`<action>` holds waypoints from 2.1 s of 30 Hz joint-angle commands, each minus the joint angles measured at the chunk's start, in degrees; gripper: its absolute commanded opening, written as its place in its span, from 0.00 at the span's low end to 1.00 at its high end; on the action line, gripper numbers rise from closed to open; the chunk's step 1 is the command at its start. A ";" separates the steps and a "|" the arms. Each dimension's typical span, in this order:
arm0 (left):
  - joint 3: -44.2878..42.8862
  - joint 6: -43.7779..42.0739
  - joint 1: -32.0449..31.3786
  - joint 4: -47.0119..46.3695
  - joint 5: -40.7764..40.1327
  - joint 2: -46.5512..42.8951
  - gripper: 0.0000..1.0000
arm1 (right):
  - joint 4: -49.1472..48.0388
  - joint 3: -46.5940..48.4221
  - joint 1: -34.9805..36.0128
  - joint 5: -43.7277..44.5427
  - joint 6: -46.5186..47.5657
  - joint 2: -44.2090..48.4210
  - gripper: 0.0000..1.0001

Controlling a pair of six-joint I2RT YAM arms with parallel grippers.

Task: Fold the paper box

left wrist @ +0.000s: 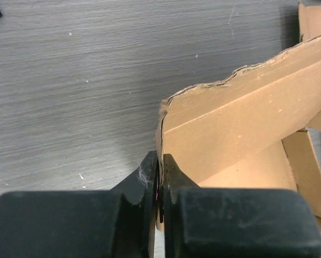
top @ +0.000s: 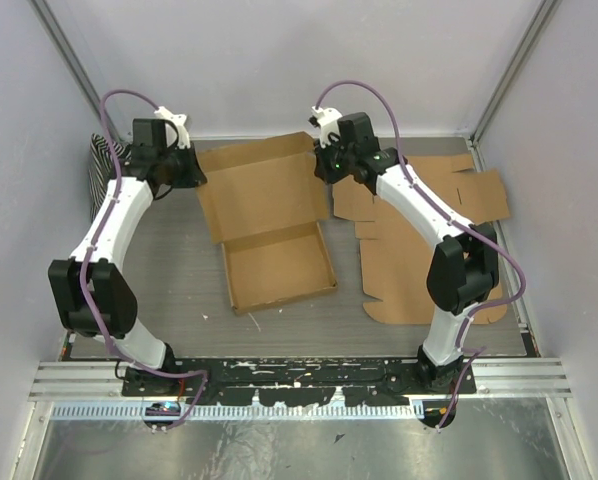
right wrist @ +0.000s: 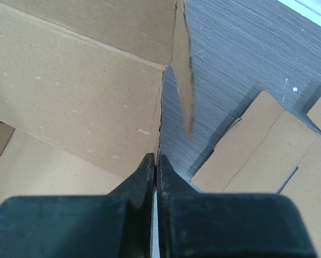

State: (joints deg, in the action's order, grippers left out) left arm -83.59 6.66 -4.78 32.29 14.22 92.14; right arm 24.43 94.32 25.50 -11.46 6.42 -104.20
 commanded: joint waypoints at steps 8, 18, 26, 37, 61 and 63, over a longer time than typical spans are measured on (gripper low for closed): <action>-0.18 0.04 -0.42 -3.88 7.25 -3.96 0.01 | 5.89 8.54 -0.18 -1.62 -3.02 -0.77 0.25; 8.10 -2.76 -1.18 -15.89 11.46 -11.18 0.00 | 8.88 14.01 -0.35 0.84 -1.40 -5.28 0.27; 10.52 -1.60 -1.20 -20.34 10.14 -12.64 0.00 | 8.29 12.96 -0.49 4.19 -3.58 -5.04 0.15; 7.96 5.10 -4.54 -24.91 0.21 -9.85 0.01 | -7.68 1.52 2.48 9.93 -14.40 -1.07 0.04; 27.77 -1.92 -7.84 -47.23 -9.32 -17.86 0.00 | -10.29 -3.00 4.47 14.01 -16.09 2.50 0.11; 27.99 0.24 -8.09 -47.27 -10.38 -18.02 0.00 | -12.59 -4.74 4.83 14.16 -17.98 2.95 0.08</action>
State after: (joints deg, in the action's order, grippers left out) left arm -56.58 3.64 -11.90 -8.54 5.30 75.96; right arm 18.83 91.81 29.45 4.01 -7.27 -106.06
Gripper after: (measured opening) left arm 0.012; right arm 0.109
